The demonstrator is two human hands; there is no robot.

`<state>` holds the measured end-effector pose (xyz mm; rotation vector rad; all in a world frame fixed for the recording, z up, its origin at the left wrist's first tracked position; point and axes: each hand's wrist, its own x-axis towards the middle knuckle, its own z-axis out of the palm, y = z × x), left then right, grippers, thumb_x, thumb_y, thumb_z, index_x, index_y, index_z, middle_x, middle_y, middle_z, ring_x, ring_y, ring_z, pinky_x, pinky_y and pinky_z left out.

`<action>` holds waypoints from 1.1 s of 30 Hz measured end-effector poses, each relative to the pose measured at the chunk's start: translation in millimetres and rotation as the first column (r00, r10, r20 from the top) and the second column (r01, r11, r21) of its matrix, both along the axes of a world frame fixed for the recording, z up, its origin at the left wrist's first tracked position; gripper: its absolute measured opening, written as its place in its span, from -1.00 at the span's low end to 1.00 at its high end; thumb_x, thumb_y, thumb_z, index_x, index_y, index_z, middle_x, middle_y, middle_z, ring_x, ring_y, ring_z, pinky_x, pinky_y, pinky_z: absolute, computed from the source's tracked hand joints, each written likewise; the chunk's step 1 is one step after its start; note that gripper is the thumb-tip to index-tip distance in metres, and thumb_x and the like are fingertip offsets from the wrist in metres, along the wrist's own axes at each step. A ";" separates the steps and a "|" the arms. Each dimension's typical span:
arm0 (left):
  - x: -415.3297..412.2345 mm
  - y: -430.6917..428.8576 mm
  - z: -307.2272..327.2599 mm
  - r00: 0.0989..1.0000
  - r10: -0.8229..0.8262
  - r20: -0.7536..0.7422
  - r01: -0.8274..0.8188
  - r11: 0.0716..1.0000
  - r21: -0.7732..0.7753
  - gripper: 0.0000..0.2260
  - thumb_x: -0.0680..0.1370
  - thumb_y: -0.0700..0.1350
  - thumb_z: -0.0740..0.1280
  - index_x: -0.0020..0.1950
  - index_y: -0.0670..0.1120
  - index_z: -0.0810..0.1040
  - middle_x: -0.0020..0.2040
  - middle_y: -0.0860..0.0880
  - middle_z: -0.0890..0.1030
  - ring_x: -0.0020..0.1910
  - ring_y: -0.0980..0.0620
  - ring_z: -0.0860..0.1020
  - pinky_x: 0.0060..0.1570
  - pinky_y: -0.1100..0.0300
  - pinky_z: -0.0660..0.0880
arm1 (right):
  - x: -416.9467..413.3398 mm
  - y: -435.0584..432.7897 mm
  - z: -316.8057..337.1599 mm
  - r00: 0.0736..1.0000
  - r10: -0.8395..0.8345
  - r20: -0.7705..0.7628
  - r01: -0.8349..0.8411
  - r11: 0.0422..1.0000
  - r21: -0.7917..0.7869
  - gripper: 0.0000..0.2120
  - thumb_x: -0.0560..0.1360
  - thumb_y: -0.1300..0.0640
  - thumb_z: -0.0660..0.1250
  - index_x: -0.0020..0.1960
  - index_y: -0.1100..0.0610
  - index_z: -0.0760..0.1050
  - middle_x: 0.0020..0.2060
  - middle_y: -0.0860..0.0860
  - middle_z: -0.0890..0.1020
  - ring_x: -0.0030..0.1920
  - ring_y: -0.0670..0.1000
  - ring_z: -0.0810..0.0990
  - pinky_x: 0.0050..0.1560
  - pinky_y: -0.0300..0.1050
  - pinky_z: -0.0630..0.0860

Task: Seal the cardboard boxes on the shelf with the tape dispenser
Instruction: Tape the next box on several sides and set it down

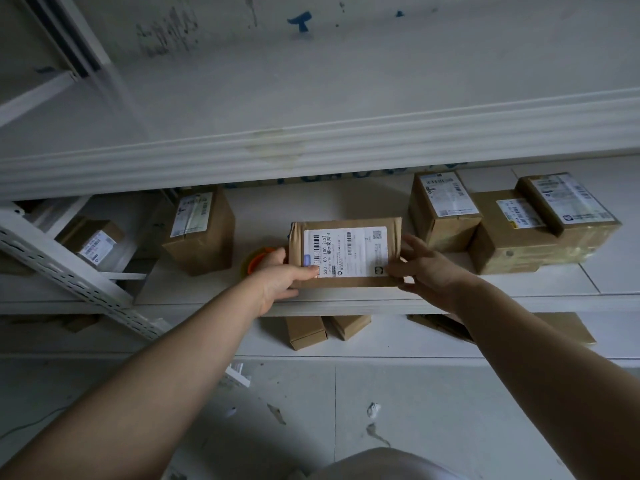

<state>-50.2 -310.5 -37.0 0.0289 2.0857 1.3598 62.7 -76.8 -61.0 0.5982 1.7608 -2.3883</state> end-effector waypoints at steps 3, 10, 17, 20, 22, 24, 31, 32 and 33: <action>-7.5 3.0 6.2 0.987 -0.029 -0.156 0.015 0.996 -0.092 -0.31 0.33 -0.29 0.53 0.38 -0.02 0.34 0.20 -0.01 0.59 0.18 0.00 0.55 0.21 -0.02 0.50 | -2.9 -1.9 0.7 0.997 -0.025 -0.075 0.026 1.000 0.009 -0.26 0.32 0.63 0.11 0.34 0.03 0.40 0.21 0.15 0.53 0.18 0.21 0.50 -0.14 -0.02 0.50; 8.5 3.6 1.3 0.975 -0.204 0.084 0.210 0.975 -0.069 -0.29 0.21 0.12 0.61 0.29 -0.01 0.47 0.11 -0.01 0.67 0.19 -0.03 0.56 0.32 -0.18 0.38 | 12.5 -3.1 -9.1 0.999 -0.020 -0.040 0.016 0.997 -0.082 -0.56 0.23 0.35 0.07 -0.13 0.06 0.63 -0.05 0.14 0.58 0.11 0.18 0.47 0.13 0.13 0.34; 6.3 14.9 -11.8 0.991 -0.105 0.088 0.121 0.971 -0.205 -0.42 0.37 0.10 0.52 0.29 -0.02 0.39 0.20 -0.06 0.58 0.16 -0.07 0.56 0.20 -0.10 0.51 | 3.4 -1.3 -22.2 0.994 -0.091 0.063 0.093 0.995 -0.044 -0.66 0.46 0.23 0.34 0.23 0.18 0.52 0.14 0.16 0.59 0.21 0.23 0.52 0.08 0.09 0.54; 4.1 17.2 -17.6 0.994 -0.076 0.084 0.094 0.968 -0.232 -0.55 0.42 -0.06 0.51 0.22 -0.01 0.39 0.17 -0.05 0.58 0.11 -0.05 0.58 0.11 -0.05 0.57 | -0.2 -2.8 -28.5 0.988 -0.134 0.082 0.141 0.987 -0.082 -0.52 0.45 0.45 0.26 0.30 0.11 0.45 0.18 0.13 0.54 0.22 0.22 0.50 0.16 0.15 0.53; -0.5 18.2 -12.9 0.994 -0.066 0.093 0.087 0.966 -0.243 -0.45 0.36 0.04 0.54 0.25 0.01 0.39 0.18 -0.06 0.57 0.14 -0.08 0.57 0.06 -0.07 0.59 | -0.8 -2.6 -20.3 0.989 -0.114 0.098 0.120 0.992 -0.049 -0.51 0.48 0.47 0.22 0.27 0.02 0.46 0.15 0.07 0.53 0.16 0.16 0.52 0.24 0.18 0.48; -3.5 24.3 -8.2 0.993 -0.030 0.110 0.059 0.961 -0.272 -0.31 0.33 0.20 0.51 0.34 -0.02 0.35 0.24 -0.09 0.54 0.21 -0.15 0.52 0.09 -0.10 0.55 | -4.0 -5.8 -11.6 0.987 -0.081 0.136 0.076 0.996 0.043 -0.60 0.51 0.31 0.33 0.26 -0.02 0.41 0.11 0.05 0.53 0.11 0.12 0.53 0.22 0.20 0.47; -2.8 47.1 -13.4 0.985 -0.086 -0.150 -0.008 0.844 -0.537 -0.40 0.40 0.35 0.35 0.23 -0.05 0.43 -0.15 -0.01 0.50 -0.22 0.02 0.49 -0.11 0.08 0.53 | -24.7 -28.3 -20.6 0.918 -0.327 0.223 0.282 0.936 0.212 -0.52 0.52 0.02 0.37 0.36 0.02 0.26 0.20 0.12 0.50 0.15 0.18 0.54 0.17 0.23 0.52; -4.4 47.6 -13.6 0.985 -0.086 -0.150 -0.010 0.841 -0.541 -0.41 0.39 0.34 0.37 0.21 -0.04 0.43 -0.16 0.00 0.49 -0.22 0.02 0.48 -0.09 0.08 0.52 | -25.4 -26.6 -20.2 0.919 -0.320 0.229 0.274 0.938 0.211 -0.53 0.52 0.03 0.37 0.34 0.02 0.26 0.19 0.11 0.50 0.15 0.17 0.54 0.18 0.22 0.51; -5.5 48.0 -12.9 0.984 -0.085 -0.156 -0.014 0.840 -0.542 -0.44 0.39 0.33 0.38 0.18 -0.04 0.43 -0.17 0.01 0.49 -0.22 0.03 0.48 -0.09 0.09 0.51 | -26.5 -24.3 -19.2 0.921 -0.311 0.234 0.261 0.939 0.222 -0.56 0.52 0.05 0.37 0.32 0.02 0.27 0.17 0.11 0.51 0.14 0.16 0.54 0.19 0.21 0.51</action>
